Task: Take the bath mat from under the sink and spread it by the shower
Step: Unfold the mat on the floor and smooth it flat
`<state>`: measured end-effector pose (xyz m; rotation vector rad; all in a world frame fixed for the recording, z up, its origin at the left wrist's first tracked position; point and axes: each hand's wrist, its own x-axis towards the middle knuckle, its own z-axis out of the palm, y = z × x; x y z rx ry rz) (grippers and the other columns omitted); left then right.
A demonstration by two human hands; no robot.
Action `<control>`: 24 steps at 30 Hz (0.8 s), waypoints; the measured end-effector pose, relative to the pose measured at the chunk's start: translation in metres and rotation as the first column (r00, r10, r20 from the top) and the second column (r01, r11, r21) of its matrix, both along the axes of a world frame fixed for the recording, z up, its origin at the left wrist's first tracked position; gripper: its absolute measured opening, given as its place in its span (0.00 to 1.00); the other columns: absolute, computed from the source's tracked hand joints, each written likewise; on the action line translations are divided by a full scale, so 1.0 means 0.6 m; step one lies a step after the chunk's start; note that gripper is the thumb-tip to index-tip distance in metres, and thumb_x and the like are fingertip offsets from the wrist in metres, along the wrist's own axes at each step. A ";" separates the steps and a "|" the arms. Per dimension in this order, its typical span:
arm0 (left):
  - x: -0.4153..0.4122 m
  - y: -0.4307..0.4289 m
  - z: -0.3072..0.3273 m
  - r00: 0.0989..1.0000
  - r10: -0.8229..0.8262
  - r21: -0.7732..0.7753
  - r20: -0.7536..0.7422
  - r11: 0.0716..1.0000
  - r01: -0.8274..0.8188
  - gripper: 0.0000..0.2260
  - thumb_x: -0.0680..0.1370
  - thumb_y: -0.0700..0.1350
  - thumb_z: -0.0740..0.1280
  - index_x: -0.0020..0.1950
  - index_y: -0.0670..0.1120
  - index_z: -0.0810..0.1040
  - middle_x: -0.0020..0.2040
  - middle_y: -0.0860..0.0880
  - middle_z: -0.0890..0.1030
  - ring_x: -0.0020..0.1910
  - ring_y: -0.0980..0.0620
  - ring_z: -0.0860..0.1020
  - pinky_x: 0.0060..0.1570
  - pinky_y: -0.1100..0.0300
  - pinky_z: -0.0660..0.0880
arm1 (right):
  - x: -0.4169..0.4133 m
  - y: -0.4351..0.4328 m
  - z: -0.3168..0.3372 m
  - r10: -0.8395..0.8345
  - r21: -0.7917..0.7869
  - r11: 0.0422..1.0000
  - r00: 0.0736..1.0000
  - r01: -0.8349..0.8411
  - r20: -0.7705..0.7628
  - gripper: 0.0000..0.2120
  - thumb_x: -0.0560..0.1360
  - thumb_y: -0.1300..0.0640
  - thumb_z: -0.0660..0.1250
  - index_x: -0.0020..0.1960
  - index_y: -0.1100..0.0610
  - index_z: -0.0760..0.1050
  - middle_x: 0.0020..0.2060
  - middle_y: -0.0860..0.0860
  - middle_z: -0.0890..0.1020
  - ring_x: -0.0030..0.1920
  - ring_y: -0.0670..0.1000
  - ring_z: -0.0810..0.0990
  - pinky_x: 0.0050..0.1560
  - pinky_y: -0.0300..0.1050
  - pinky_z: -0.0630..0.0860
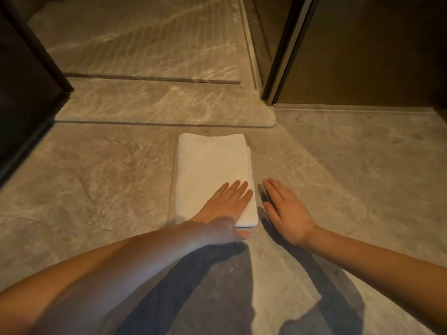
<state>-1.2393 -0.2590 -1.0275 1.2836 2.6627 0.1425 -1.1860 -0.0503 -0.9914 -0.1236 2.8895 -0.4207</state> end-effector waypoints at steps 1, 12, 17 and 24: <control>0.001 0.003 -0.004 1.000 0.005 0.000 -0.013 1.000 -0.005 0.44 0.73 0.71 0.54 0.78 0.48 0.38 0.80 0.46 0.42 0.77 0.48 0.39 0.70 0.55 0.27 | 0.002 0.000 0.002 0.013 -0.001 1.000 1.000 -0.013 -0.003 0.28 0.83 0.47 0.50 0.80 0.54 0.49 0.80 0.51 0.51 0.79 0.49 0.49 0.78 0.46 0.47; -0.011 -0.018 0.074 0.916 0.159 0.452 0.367 0.830 -0.326 0.25 0.79 0.55 0.63 0.74 0.49 0.65 0.67 0.48 0.76 0.63 0.48 0.74 0.58 0.62 0.68 | -0.012 -0.019 0.023 -0.109 -0.350 0.933 0.991 0.078 -0.070 0.26 0.82 0.52 0.57 0.79 0.52 0.55 0.77 0.49 0.60 0.74 0.47 0.61 0.71 0.38 0.59; -0.015 -0.034 0.115 0.822 0.204 0.549 0.532 0.656 -0.518 0.18 0.78 0.48 0.67 0.67 0.53 0.70 0.53 0.52 0.82 0.52 0.53 0.80 0.52 0.58 0.75 | -0.037 -0.053 0.029 -0.150 -0.705 0.691 0.986 0.161 0.078 0.29 0.79 0.60 0.65 0.76 0.47 0.60 0.71 0.51 0.71 0.68 0.50 0.72 0.67 0.45 0.71; -0.029 -0.059 0.153 0.780 0.173 0.596 0.602 0.553 -0.583 0.19 0.76 0.44 0.71 0.65 0.52 0.73 0.49 0.54 0.81 0.48 0.60 0.79 0.46 0.69 0.74 | -0.094 -0.089 0.064 -0.199 -0.792 0.593 0.980 0.146 0.032 0.16 0.73 0.70 0.69 0.60 0.62 0.78 0.55 0.60 0.81 0.54 0.57 0.81 0.52 0.51 0.79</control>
